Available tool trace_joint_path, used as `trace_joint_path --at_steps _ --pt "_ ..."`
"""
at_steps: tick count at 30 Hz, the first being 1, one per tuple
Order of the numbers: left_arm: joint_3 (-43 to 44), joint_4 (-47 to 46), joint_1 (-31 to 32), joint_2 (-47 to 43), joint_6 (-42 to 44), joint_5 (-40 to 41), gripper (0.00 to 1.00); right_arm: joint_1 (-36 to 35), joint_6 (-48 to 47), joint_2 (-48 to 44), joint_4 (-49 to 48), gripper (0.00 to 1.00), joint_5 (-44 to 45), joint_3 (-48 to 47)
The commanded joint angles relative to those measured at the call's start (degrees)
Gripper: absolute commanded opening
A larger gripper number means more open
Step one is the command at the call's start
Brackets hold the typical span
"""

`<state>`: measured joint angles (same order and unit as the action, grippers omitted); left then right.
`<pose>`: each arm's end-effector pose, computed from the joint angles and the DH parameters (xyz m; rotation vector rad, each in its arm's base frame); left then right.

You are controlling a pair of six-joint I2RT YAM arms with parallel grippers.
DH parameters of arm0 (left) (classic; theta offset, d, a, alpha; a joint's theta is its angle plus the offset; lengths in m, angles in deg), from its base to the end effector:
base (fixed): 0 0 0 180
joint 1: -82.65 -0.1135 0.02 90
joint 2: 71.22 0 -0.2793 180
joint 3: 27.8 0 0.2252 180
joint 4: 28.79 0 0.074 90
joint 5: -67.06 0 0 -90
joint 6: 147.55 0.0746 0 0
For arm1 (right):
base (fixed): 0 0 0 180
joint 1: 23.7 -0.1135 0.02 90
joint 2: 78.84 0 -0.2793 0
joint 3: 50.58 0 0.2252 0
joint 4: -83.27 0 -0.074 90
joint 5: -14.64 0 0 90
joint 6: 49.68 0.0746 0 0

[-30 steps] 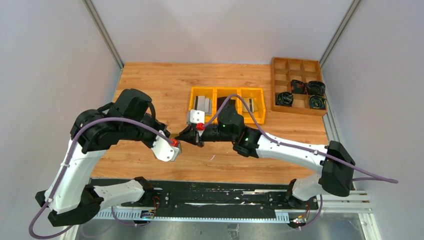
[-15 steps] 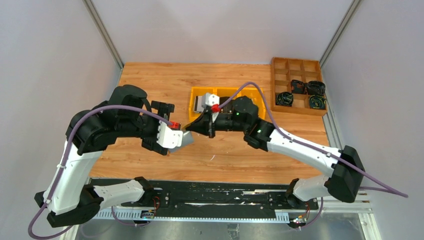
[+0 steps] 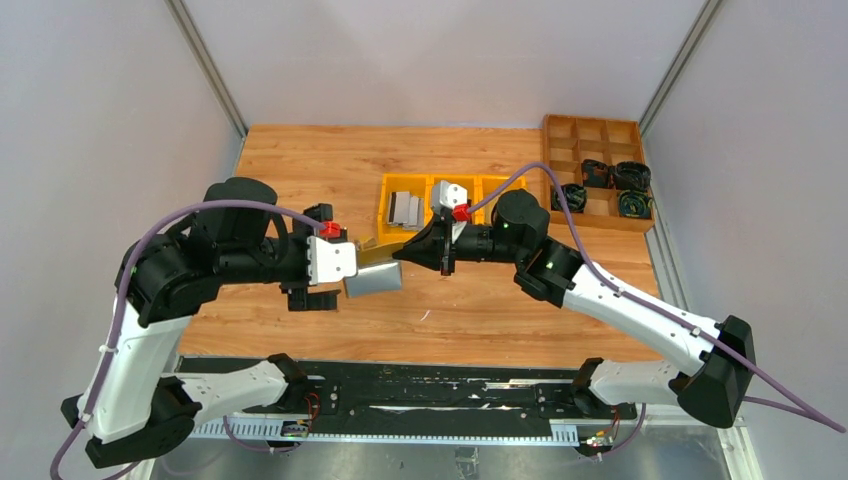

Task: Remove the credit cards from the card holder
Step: Open the card holder at the center of the board.

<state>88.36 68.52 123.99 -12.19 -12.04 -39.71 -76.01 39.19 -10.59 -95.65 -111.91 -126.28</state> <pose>0.0681 -0.0886 0.4483 1.6569 1.5267 -0.2931 0.1317 0.2431 0.4170 -1.1689 1.0907 1.1709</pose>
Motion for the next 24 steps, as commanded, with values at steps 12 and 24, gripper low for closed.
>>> trace_joint_path --at_steps 12,24 --pt "-4.9 -13.86 0.32 0.58 -17.08 -5.63 0.35 0.69 6.31 -3.17 -2.78 0.0 -4.35 -2.39" --pt "-0.38 -14.59 -2.87 4.86 -27.21 -14.74 0.0 0.69 9.86 -3.63 -6.21 0.42 -6.55 -2.63"
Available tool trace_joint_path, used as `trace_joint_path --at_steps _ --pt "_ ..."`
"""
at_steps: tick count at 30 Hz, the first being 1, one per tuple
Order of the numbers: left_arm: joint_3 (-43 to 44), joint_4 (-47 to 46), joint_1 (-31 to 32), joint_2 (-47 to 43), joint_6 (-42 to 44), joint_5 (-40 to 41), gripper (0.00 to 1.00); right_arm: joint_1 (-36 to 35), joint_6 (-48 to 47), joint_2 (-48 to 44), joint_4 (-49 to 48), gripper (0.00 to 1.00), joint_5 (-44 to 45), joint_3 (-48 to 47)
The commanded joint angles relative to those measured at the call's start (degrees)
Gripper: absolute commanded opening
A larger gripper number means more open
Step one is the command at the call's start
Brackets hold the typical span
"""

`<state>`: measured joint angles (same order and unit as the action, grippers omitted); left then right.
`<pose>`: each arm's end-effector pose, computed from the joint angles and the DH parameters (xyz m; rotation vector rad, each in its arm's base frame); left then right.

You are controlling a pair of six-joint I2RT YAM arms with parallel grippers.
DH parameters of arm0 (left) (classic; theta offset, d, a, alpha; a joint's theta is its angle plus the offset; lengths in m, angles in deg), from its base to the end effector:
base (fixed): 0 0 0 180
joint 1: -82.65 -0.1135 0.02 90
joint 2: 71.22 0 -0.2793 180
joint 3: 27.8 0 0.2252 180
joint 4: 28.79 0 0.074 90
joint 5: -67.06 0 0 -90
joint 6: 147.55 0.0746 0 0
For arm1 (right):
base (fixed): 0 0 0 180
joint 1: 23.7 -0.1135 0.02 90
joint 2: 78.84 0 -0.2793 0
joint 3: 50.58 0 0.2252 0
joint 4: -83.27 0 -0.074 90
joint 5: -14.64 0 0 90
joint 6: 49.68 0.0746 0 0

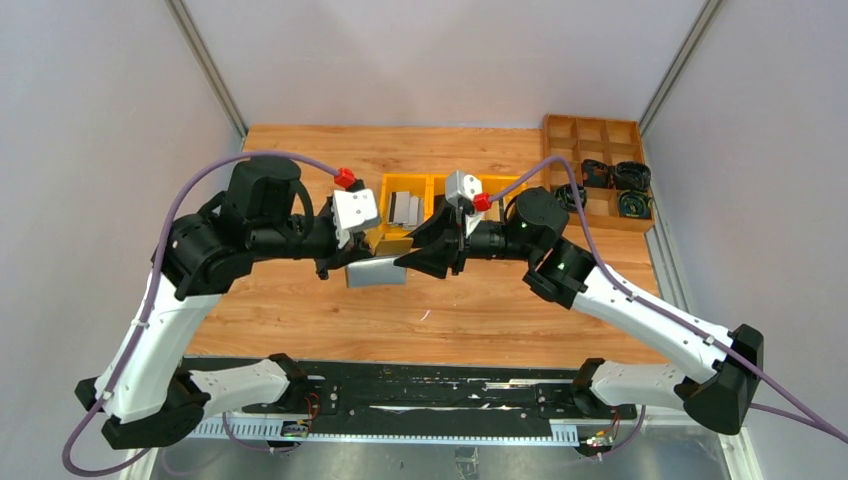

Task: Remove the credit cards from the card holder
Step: Open the card holder at the center of the board.

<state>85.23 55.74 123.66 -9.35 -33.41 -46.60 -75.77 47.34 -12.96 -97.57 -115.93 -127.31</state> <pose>0.0923 -0.1200 0.4569 1.3602 1.6789 -0.6146 0.1185 0.2310 0.4373 -1.1370 1.0625 1.3138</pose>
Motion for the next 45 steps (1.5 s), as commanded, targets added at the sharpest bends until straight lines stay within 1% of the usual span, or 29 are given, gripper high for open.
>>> trace_joint_path --at_steps 1,3,5,6,8,11,13,17,20,21,22,23,26,28,30,33,41,42,43,44,45 --pt "3.76 -1.76 -4.59 2.86 -7.64 -11.78 0.0 0.62 1.6 -1.67 -4.82 0.48 -2.88 -0.87" --pt "6.51 -1.82 -10.2 5.34 -10.94 -19.03 0.0 1.43 1.73 -2.69 -5.29 0.58 -4.88 0.73" --pt "10.04 -1.86 -15.16 7.62 -13.51 -26.55 0.0 2.88 2.69 -4.44 -6.32 0.66 -7.14 3.16" --pt "11.79 -1.88 -17.23 8.78 -15.54 -30.45 0.0 3.68 3.71 -5.79 -7.53 0.68 -8.42 5.11" --pt "15.18 -1.85 -20.48 11.76 -18.83 -35.27 0.0 4.07 4.25 -7.35 -9.19 0.71 -11.14 7.12" --pt "17.51 -1.76 -22.04 14.92 -24.88 -43.13 0.0 4.09 3.67 -8.75 -9.64 0.73 -12.65 9.52" --pt "17.47 -1.67 -22.03 15.25 -25.85 -43.69 0.0 4.09 3.73 -8.56 -10.0 0.72 -11.39 9.84" --pt "15.63 -2.84 -22.03 14.02 -27.05 -43.44 0.0 4.17 4.68 -7.16 -12.99 0.67 -8.54 9.95" --pt "13.55 -5.16 -22.04 12.5 -28.66 -43.56 0.0 4.25 4.42 -6.64 -14.29 0.59 -5.81 9.79" --pt "12.79 -6.45 -22.13 11.92 -29.65 -43.35 0.0 4.33 4.38 -6.5 -14.51 0.55 -5.44 9.72" --pt "11.4 -8.79 -22.24 11.0 -31.63 -43.46 0.0 4.41 4.23 -6.27 -14.72 0.5 -5.2 9.63" --pt "10.63 -10.33 -22.28 10.47 -32.71 -43.56 0.0 4.43 4.23 -6.23 -14.73 0.47 -5.03 9.62" --pt "6.26 -19.61 -22.57 7.83 -40.38 -44.12 0.0 4.51 4.09 -5.95 -14.82 0.37 -4.91 9.62" --pt "1.72 -30.39 -23.09 5.84 -48.88 -44.72 0.0 4.47 3.45 -6.24 -14.11 0.35 -5.02 9.68" --pt "-0.87 -36.78 -23.5 4.26 -53.17 -44.78 0.0 4.5 2.55 -6.8 -13.04 0.36 -5.27 9.79" --pt "-1.25 -37.36 -23.55 3.96 -53.99 -44.18 0.0 4.5 1.78 -7.34 -12.15 0.34 -4.45 9.66" --pt "-1.86 -35.55 -23.52 3.44 -53.41 -44.35 0.0 4.53 4.17 -7.19 -14.12 0.17 2.76 8.15" --pt "-1.79 -34.67 -23.52 3.38 -52.76 -44.29 0.0 4.53 4.81 -7.1 -14.63 0.17 3.19 8.06" --pt "-1.7 -34.05 -23.52 3.36 -52.05 -44.28 0.0 4.6 5.58 -7.02 -15.26 0.19 3.13 7.95" --pt "-1.69 -33.78 -23.52 3.3 -51.58 -44.16 0.0 4.68 6.04 -6.88 -15.56 0.27 2.58 7.86" --pt "-1.69 -33.67 -23.52 3.23 -51.53 -44.11 0.0 4.72 6.13 -6.79 -15.54 0.32 1.54 7.72"
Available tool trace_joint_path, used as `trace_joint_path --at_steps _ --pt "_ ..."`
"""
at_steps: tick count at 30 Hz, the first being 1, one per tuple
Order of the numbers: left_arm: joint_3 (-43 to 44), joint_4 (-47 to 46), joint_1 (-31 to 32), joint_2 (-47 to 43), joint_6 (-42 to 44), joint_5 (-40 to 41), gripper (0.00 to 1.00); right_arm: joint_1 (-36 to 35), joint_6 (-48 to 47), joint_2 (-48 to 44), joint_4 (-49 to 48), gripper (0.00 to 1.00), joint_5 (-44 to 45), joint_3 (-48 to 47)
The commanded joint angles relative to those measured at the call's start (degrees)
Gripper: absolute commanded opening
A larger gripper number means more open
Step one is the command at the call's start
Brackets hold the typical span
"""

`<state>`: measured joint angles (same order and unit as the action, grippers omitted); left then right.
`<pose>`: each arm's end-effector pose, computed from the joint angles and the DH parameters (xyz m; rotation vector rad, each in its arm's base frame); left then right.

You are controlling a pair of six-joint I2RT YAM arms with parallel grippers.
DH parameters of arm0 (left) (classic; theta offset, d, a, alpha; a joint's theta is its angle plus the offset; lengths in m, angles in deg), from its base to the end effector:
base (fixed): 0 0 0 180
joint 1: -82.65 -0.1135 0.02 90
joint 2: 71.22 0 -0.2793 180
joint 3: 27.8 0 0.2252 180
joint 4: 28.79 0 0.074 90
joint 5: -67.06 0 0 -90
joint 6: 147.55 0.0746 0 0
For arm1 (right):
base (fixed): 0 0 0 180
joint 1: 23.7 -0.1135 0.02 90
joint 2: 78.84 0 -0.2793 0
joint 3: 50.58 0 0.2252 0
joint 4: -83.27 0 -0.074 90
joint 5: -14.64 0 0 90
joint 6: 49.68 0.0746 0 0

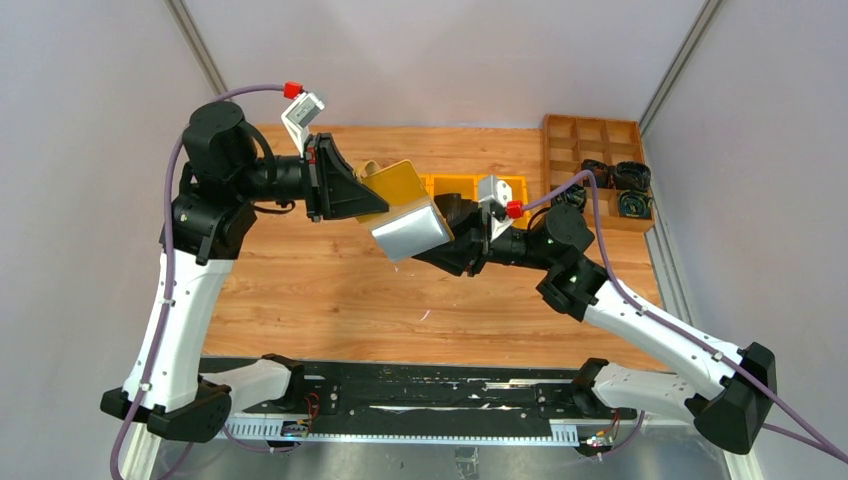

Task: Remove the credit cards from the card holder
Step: Open the card holder at the center of the board.

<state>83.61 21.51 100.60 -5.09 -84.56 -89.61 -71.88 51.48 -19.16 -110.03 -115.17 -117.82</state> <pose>0.1393 -0.1171 0.5199 0.8259 1.6537 -1.5168 0.1144 0.1995 0.4310 -1.0185 0.9757 1.2897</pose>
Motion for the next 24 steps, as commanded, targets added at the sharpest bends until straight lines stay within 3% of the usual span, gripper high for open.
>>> trace_joint_path --at_steps 1,8,13,17,21,24 --pt "-0.07 0.67 -0.51 -1.05 -0.29 -1.09 0.0 0.81 2.0 -0.49 -2.83 0.35 -0.12 -1.88" --pt "0.57 2.23 -0.5 -1.08 1.42 -0.44 0.0 0.99 -0.37 -0.97 1.52 0.47 -9.7 -2.37" --pt "0.76 2.39 -0.54 -1.05 1.77 0.04 0.0 1.07 -0.53 -1.56 1.92 0.47 -11.19 -2.51" --pt "1.06 3.42 -0.47 -1.16 2.87 0.66 0.0 1.23 1.78 -1.28 -0.84 0.42 -11.64 -2.87" --pt "1.07 4.79 -0.52 -1.32 4.73 1.64 0.0 1.93 3.18 -0.14 -1.44 0.24 -12.2 -4.43" --pt "1.24 7.1 -0.51 -1.4 7.32 2.35 0.0 3.18 5.64 0.29 -2.52 0.21 -11.91 -4.52"
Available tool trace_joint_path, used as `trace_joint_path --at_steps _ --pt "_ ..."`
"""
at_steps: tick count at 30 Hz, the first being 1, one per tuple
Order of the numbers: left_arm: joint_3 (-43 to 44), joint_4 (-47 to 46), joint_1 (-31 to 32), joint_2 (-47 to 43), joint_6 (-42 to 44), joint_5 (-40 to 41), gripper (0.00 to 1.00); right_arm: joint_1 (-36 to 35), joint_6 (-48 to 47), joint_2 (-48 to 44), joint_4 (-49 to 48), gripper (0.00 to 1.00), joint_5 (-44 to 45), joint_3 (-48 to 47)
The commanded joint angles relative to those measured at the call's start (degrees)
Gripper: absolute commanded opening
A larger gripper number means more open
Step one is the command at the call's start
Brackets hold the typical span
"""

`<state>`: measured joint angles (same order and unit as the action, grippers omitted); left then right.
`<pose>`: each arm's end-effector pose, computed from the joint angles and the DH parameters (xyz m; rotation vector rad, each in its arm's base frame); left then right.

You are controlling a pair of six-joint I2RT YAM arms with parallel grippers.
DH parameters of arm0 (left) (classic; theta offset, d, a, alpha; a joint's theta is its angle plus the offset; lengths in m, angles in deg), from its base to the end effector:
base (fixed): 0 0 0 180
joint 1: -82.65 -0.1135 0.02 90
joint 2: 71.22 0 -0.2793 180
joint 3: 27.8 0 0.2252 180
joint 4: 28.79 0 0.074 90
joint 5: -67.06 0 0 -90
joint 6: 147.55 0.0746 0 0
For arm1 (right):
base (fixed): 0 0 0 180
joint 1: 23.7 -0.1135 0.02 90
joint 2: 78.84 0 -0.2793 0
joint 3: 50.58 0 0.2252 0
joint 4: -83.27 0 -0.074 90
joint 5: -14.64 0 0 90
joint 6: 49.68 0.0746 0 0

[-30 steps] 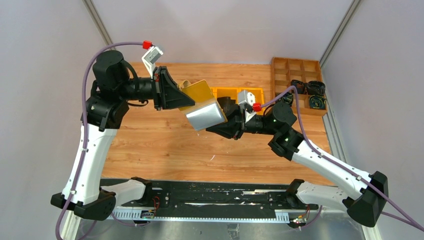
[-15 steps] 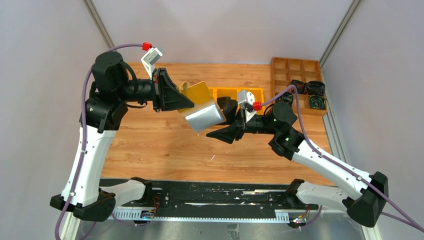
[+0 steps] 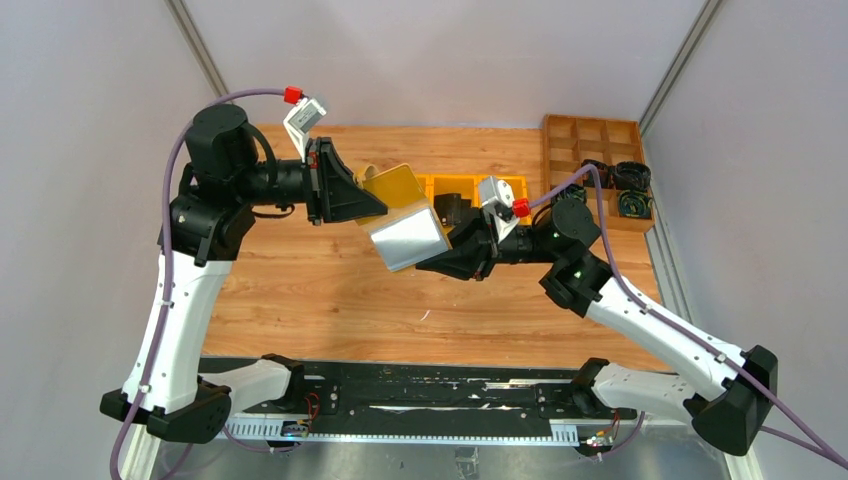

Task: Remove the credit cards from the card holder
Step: Open the card holder at the center of the board.

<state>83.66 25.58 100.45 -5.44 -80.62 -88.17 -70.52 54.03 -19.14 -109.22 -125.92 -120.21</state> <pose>0.1381 -0.1155 0.5134 0.8240 1.6780 -1.4736 0.1038 0.1948 0.4398 -1.1545 0.9096 1.3943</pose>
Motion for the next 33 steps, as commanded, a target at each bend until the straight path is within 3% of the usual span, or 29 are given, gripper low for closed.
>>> trace_joint_path --at_steps 1,4,7,9,14,20,25,30,33 --pt "1.69 4.09 -0.33 -1.01 5.2 1.32 0.0 2.09 3.75 0.31 -3.64 0.21 -0.97 -2.01" --pt "2.53 7.0 -0.42 -0.43 7.97 2.29 0.0 2.68 4.56 0.73 -3.78 0.24 -1.37 -1.83" --pt "3.07 7.13 -0.38 -0.37 8.19 2.67 0.0 2.78 3.98 0.7 -3.49 0.38 -2.86 -1.28" --pt "3.58 7.13 -0.32 -0.3 8.39 2.99 0.0 2.76 3.8 0.59 -3.5 0.41 -4.33 -1.28" --pt "4.07 7.19 -0.4 -0.26 7.86 3.51 0.0 2.71 4.81 1.1 -3.84 0.37 -6.53 -2.0" --pt "4.75 7.2 -0.36 -0.38 7.19 3.53 0.0 2.76 4.71 0.8 -3.86 0.14 -3.31 -2.19" --pt "4.76 7.14 -0.36 -0.41 7.12 3.45 0.0 2.79 4.83 0.97 -1.78 0.03 1.39 -3.22" --pt "4.08 7.13 -0.37 -0.97 7.73 3.36 0.0 2.81 10.28 2.21 -4.31 0.07 4.26 -3.04" --pt "3.94 7.18 -0.38 -0.96 7.65 3.12 0.0 2.9 13.98 3.89 -5.13 0.19 7.98 -3.89"
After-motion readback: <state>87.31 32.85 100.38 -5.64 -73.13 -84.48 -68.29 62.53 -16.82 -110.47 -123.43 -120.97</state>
